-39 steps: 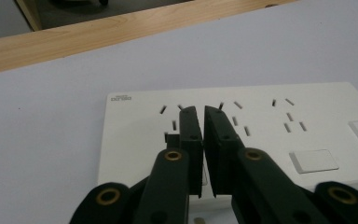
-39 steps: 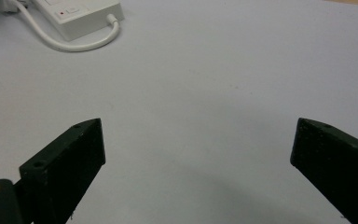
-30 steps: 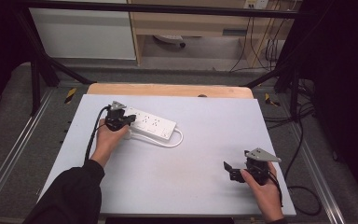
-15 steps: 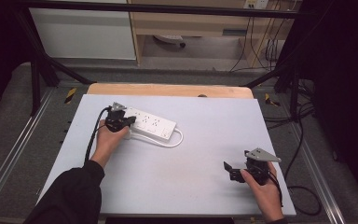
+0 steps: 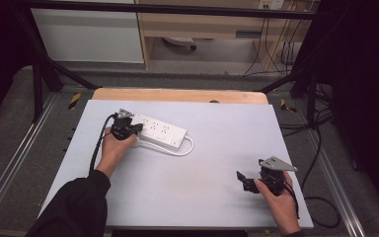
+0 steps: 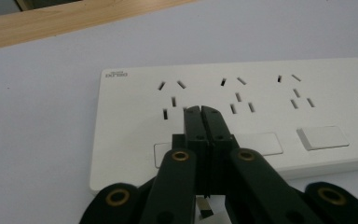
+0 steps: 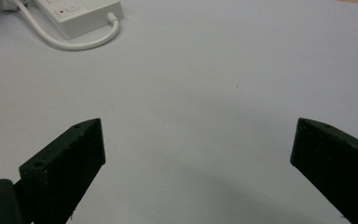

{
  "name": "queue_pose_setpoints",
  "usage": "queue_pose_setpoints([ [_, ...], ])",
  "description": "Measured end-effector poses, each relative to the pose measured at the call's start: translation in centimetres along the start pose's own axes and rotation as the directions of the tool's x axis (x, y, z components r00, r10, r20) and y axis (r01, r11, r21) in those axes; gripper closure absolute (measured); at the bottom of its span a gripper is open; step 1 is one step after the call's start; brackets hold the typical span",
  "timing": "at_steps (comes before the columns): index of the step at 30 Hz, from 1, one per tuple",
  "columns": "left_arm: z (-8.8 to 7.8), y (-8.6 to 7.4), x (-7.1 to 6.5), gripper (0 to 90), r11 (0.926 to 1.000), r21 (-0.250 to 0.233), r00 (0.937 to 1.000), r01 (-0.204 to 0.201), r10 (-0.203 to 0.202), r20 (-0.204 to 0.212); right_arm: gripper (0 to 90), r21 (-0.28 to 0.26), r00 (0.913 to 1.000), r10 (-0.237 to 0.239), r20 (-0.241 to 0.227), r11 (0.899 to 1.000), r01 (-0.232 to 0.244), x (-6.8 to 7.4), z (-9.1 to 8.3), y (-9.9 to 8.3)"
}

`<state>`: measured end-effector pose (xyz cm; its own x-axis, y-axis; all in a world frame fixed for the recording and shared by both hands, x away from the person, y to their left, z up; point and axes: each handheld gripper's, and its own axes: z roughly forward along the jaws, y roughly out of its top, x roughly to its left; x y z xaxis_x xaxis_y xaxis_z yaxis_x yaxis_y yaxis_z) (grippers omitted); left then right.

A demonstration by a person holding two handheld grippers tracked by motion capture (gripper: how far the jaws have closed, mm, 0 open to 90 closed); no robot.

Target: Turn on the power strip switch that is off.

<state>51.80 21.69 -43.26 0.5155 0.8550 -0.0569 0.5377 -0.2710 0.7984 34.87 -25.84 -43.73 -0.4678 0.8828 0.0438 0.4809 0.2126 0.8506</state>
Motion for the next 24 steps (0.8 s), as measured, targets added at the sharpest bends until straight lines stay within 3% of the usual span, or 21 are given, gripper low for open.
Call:
queue_pose_setpoints([
  [11, 0.04, -0.30, 0.23, 90.0, 0.9999, -0.008, 0.9999, 0.014, -0.014, 0.004, 3.4, -0.002, 1.0000, 0.000, 0.000, 1.000, 0.000, -0.03, -0.04, 0.01],
  [24, -0.01, -0.32, -0.11, 90.0, 1.0000, -0.009, 1.0000, 0.001, -0.001, 0.008, 3.4, -0.002, 1.0000, -0.001, 0.001, 1.000, 0.001, -0.05, -0.05, 0.02],
])
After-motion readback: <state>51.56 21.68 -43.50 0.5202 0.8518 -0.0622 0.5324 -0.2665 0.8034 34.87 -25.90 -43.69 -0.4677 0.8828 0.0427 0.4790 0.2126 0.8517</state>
